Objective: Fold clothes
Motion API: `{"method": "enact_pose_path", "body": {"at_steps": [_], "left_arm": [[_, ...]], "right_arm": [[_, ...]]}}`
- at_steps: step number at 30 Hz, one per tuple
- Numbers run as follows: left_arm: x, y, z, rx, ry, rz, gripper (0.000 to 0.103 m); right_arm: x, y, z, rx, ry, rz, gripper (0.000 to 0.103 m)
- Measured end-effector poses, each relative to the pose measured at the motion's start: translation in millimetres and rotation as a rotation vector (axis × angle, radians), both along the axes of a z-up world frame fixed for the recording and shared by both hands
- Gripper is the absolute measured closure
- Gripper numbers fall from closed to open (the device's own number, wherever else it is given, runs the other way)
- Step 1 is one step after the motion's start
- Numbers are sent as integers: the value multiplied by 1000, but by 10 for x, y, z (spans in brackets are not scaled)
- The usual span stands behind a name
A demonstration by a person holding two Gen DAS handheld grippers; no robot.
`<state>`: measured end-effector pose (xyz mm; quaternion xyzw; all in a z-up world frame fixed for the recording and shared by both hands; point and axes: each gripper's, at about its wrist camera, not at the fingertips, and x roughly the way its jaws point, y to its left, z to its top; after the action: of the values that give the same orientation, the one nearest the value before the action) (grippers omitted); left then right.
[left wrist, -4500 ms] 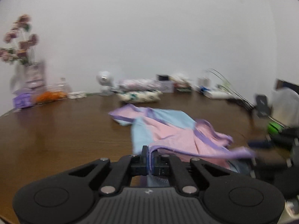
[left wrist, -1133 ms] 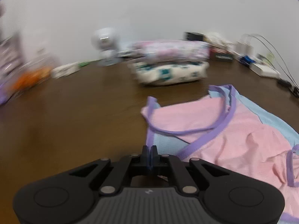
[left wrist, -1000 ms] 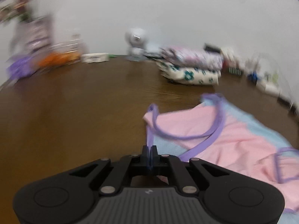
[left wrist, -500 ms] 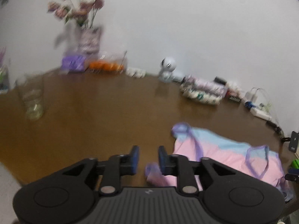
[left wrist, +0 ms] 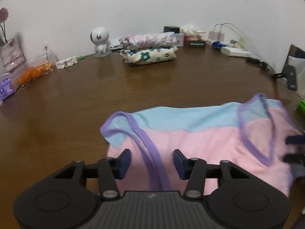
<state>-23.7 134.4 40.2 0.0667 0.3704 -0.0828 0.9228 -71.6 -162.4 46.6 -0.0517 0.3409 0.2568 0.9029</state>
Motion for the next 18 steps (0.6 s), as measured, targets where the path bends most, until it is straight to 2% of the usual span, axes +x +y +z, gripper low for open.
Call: {"method": "enact_pose_path", "body": {"at_steps": [1, 2, 4, 8, 9, 10, 12, 13, 15, 18], "left_arm": [[49, 87, 16, -9, -5, 8, 98], [105, 200, 40, -21, -9, 25, 102], [229, 438, 87, -38, -19, 68, 102], [399, 1060, 163, 19, -57, 322, 94], [366, 1190, 199, 6, -68, 375, 92], [282, 1287, 253, -44, -80, 393, 90], [138, 1281, 327, -143, -82, 351, 72], [96, 1173, 349, -160, -88, 307, 58], [27, 945, 383, -186, -97, 218, 50], [152, 481, 269, -151, -60, 120, 42]], "right_arm": [[-12, 19, -19, -12, 1, 7, 57], [-28, 26, -30, -23, -4, 13, 57], [-54, 24, -31, -35, -10, 20, 57], [-31, 12, -33, -34, -14, 29, 56], [-24, 18, -35, -35, -16, 33, 55], [-19, 27, -38, -38, -18, 37, 52], [-17, 46, -44, -46, -23, 47, 50], [-16, 51, -46, -48, -26, 51, 48], [-12, 57, -52, -49, -30, 56, 45], [1, 76, -59, -51, -35, 60, 41]]}}
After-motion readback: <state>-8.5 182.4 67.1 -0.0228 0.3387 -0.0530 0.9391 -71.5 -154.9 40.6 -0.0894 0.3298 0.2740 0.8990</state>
